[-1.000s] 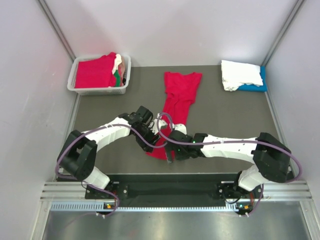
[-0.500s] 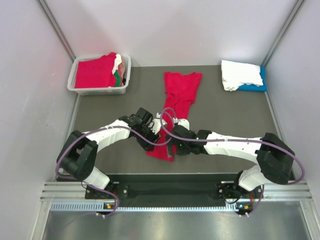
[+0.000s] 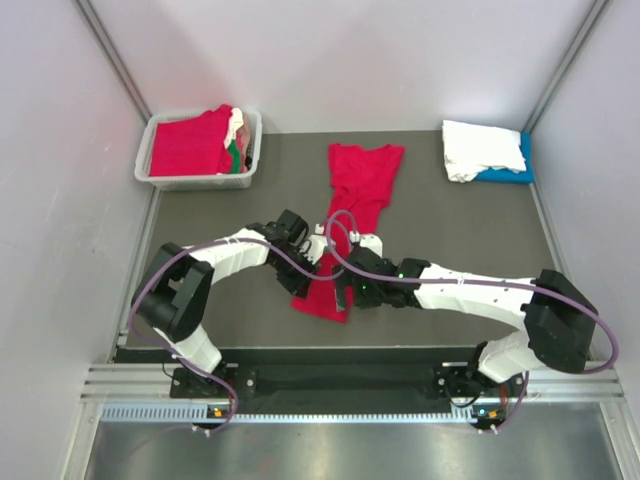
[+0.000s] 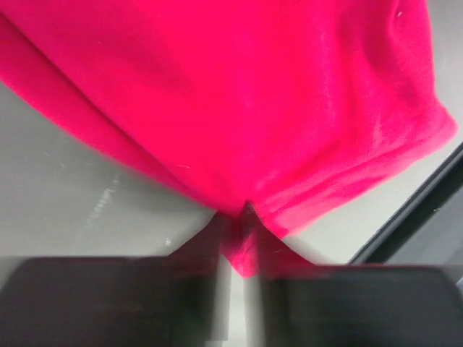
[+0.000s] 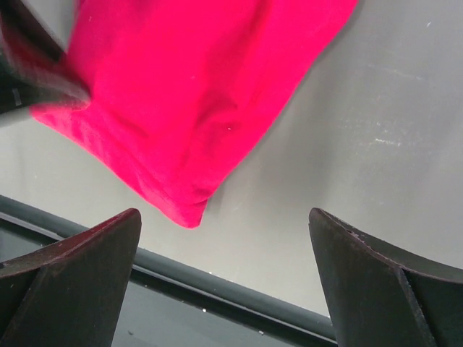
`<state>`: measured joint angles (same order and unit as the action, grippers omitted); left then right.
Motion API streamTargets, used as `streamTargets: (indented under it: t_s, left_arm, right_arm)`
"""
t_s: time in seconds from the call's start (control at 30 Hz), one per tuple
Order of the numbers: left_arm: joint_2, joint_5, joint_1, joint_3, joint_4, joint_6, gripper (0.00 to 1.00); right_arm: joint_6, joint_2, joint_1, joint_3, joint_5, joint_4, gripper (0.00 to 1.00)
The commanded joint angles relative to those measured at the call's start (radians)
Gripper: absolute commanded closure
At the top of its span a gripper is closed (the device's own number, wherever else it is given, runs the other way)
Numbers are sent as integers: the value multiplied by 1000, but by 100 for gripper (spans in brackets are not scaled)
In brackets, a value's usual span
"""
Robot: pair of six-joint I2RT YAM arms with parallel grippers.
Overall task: Fold and stack the t-shirts
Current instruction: Fold the tshirt
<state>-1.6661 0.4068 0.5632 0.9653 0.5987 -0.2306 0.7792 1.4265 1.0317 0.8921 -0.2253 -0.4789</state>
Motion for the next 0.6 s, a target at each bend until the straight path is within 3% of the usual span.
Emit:
streamTargets:
  t_s: [0.0,0.3,0.57]
  left_arm:
    - [-9,0,-9,7,6,-7,100]
    - [34,4,-23,33,48,-21,100]
    - [124,12,-31,263,213,-38,100]
  right_arm:
    - [-4,-23,-13,41,-9,19,0]
    - [-18,-17,-15,50,-11,23,0]
    - [-49,-5,-4,47,-46,45,0]
